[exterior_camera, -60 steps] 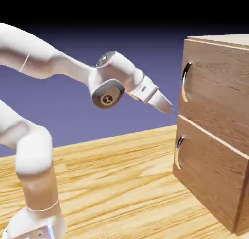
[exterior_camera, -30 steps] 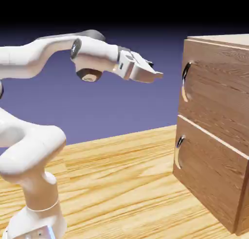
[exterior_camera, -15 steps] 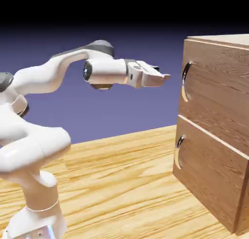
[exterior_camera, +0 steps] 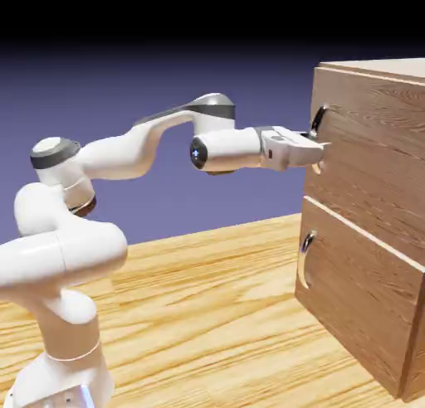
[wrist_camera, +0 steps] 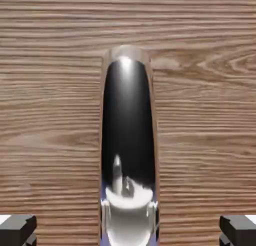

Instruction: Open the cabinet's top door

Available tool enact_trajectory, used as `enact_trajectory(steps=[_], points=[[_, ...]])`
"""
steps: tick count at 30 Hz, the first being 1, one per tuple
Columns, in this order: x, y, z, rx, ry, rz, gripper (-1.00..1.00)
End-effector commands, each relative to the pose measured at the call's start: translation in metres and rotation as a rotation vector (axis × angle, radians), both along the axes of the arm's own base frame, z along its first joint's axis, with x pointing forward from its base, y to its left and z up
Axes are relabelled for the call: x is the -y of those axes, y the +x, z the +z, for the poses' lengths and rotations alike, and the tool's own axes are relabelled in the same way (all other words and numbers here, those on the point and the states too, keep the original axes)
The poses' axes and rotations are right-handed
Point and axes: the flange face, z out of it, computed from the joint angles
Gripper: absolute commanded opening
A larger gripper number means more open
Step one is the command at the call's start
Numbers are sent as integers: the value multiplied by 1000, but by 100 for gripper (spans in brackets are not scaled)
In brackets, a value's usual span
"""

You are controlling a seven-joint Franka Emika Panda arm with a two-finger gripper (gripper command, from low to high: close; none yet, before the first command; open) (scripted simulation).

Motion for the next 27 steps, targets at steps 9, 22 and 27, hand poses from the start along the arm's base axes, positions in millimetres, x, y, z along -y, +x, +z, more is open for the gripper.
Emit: enact_trajectory(steps=[9,22,27], points=[[37,-71,0,0,0,226,-100],[103,-144,0,0,0,503,-100],[130,-165,0,0,0,597,-100]])
